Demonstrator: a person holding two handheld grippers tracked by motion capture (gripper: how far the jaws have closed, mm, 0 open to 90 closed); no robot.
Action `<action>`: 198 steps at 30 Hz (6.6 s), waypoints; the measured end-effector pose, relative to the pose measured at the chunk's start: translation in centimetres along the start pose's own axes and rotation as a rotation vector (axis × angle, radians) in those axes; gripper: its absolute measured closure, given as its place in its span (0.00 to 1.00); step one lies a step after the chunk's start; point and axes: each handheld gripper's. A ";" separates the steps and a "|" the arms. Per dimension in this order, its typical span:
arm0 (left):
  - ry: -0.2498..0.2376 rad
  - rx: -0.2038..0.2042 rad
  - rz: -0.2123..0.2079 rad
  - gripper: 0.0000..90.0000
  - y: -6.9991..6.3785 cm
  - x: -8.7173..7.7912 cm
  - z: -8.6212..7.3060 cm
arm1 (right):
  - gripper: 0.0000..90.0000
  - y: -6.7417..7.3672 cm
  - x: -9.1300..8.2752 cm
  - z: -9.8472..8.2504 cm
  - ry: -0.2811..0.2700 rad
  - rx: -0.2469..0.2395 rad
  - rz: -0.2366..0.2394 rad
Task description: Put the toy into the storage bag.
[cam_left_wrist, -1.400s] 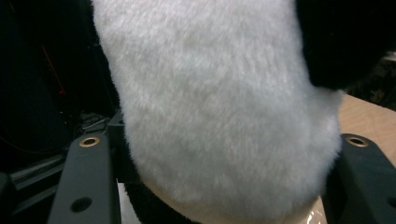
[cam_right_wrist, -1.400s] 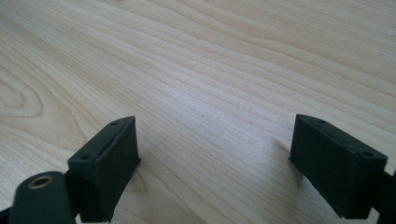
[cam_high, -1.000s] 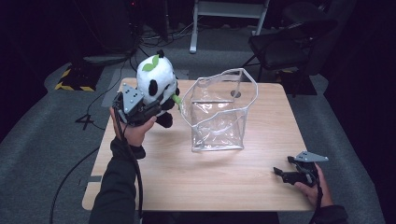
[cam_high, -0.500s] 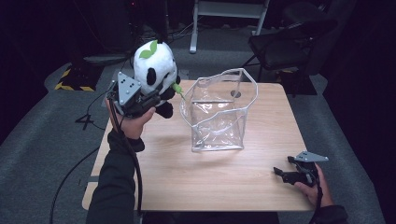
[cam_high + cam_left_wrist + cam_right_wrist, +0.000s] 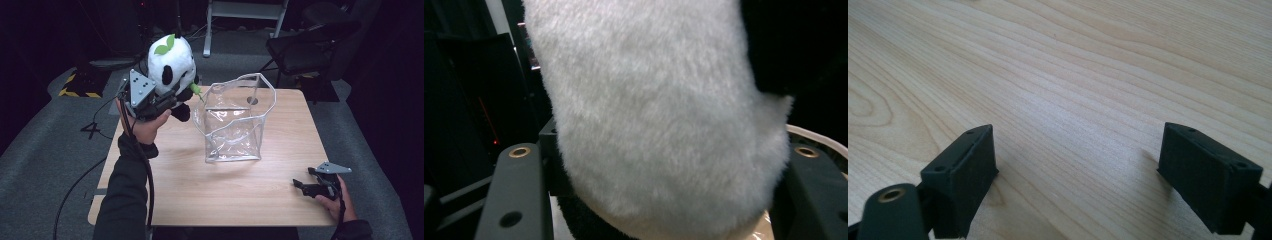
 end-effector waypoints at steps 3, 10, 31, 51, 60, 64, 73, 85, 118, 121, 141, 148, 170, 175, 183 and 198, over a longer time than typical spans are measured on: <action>-0.009 0.007 -0.010 0.41 -0.4 0.1 0.5 | 0.17 0.0 0.0 0.0 0.000 0.000 0.000; -0.021 -0.004 -0.033 0.41 -1.3 0.4 1.0 | 0.17 0.0 0.0 0.0 0.000 0.000 0.000; -0.049 0.007 -0.157 0.41 -6.9 2.5 2.6 | 0.17 0.0 0.0 0.0 -0.001 0.000 0.002; -0.009 0.033 -0.268 0.40 -11.6 4.7 1.1 | 0.17 0.0 0.0 0.0 0.000 0.000 0.001; -0.009 0.027 -0.247 0.40 -11.4 5.1 1.2 | 0.17 0.0 0.0 0.0 0.000 0.000 0.001; -0.002 0.015 -0.255 0.40 -11.4 5.6 1.3 | 0.17 0.0 0.0 0.0 -0.001 -0.001 0.001; -0.004 0.009 -0.221 0.40 -11.5 7.2 2.2 | 0.17 0.0 0.0 0.0 -0.001 -0.001 0.001; 0.027 -0.008 -0.223 0.40 -12.3 9.0 1.5 | 0.17 0.0 0.0 0.0 -0.001 -0.001 0.001; 0.201 0.103 -0.271 0.35 -14.7 10.1 -1.1 | 0.17 0.0 0.0 0.0 0.000 -0.001 0.000; 0.236 0.102 -0.278 0.34 -14.7 10.7 -1.6 | 0.17 0.0 0.0 0.0 -0.001 -0.001 0.001; 0.413 0.172 -0.280 0.27 -15.0 12.2 -3.0 | 0.17 0.0 0.0 0.0 -0.001 -0.001 0.001; 0.454 0.187 -0.281 0.26 -15.1 12.5 -3.2 | 0.17 0.0 0.0 0.0 -0.002 -0.002 0.001; 0.543 0.176 -0.261 0.20 -15.4 13.3 -4.0 | 0.17 0.0 0.0 0.0 -0.002 -0.002 0.002; 0.542 0.200 -0.263 0.23 -16.0 13.6 -4.0 | 0.17 0.0 0.0 0.0 -0.002 -0.001 0.002; 0.592 0.200 -0.232 0.17 -16.4 14.3 -4.0 | 0.17 0.0 0.0 0.0 -0.002 0.000 0.002; 0.676 0.223 -0.170 0.16 -16.1 14.8 -3.9 | 0.17 0.0 0.0 0.0 -0.002 -0.001 0.002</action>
Point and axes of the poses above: each handheld gripper's, and its own axes: x roughly forward along the jaws, z roughly out of its top, y roughly to its left, and after that the axes turned 9 degrees about z, right-handed
